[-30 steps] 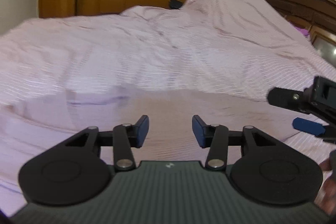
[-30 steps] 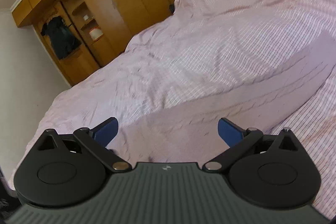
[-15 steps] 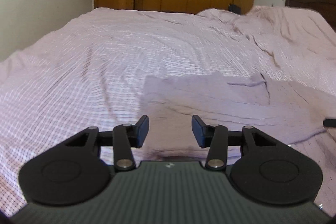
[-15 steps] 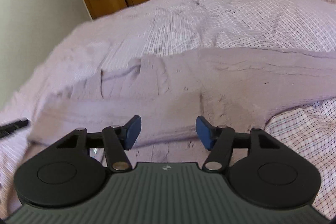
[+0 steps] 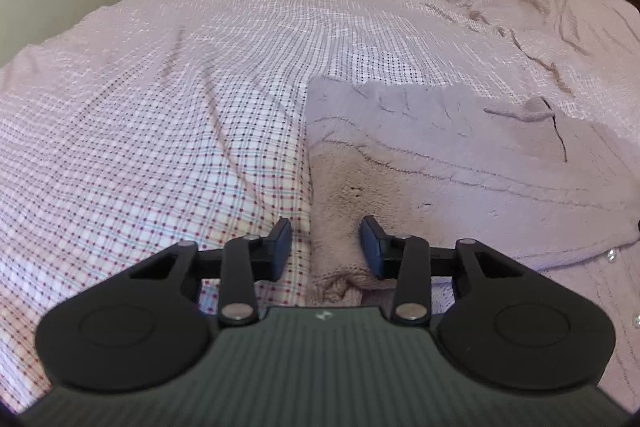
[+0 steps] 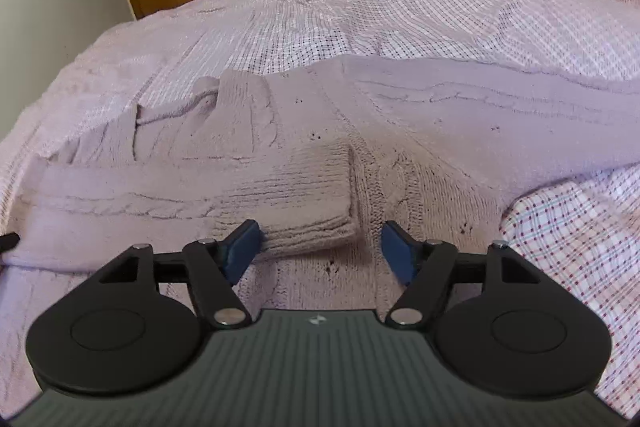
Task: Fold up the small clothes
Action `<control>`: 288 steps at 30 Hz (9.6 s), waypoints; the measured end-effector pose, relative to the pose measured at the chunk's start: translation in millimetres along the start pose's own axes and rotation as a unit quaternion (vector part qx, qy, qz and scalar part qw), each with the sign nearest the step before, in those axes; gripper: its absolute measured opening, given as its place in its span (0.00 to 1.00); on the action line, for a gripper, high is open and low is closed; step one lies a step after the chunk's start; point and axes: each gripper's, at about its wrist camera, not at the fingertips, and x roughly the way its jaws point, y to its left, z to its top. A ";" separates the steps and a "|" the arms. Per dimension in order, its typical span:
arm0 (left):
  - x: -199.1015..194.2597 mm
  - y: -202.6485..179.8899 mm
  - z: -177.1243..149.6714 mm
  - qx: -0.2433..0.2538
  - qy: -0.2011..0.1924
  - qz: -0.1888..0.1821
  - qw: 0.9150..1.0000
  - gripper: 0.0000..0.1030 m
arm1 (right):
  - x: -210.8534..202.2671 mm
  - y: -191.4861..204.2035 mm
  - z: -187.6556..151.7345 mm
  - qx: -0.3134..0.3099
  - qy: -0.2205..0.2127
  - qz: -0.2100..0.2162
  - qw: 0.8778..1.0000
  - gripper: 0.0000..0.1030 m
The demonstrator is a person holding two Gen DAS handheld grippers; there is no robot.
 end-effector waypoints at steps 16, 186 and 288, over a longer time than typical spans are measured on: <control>-12.9 -13.6 -4.8 0.021 -0.020 0.027 0.999 0.33 | -6.5 -6.3 12.4 -0.003 -0.007 0.004 1.000 0.14; -85.1 -162.3 75.3 0.013 -0.086 -0.071 0.994 0.69 | -150.0 22.1 120.9 0.099 -0.200 0.081 0.972 0.07; -139.1 -35.7 -85.6 0.047 -0.024 -0.044 0.998 0.84 | -167.7 46.4 -84.6 -0.043 -0.090 0.113 0.989 0.73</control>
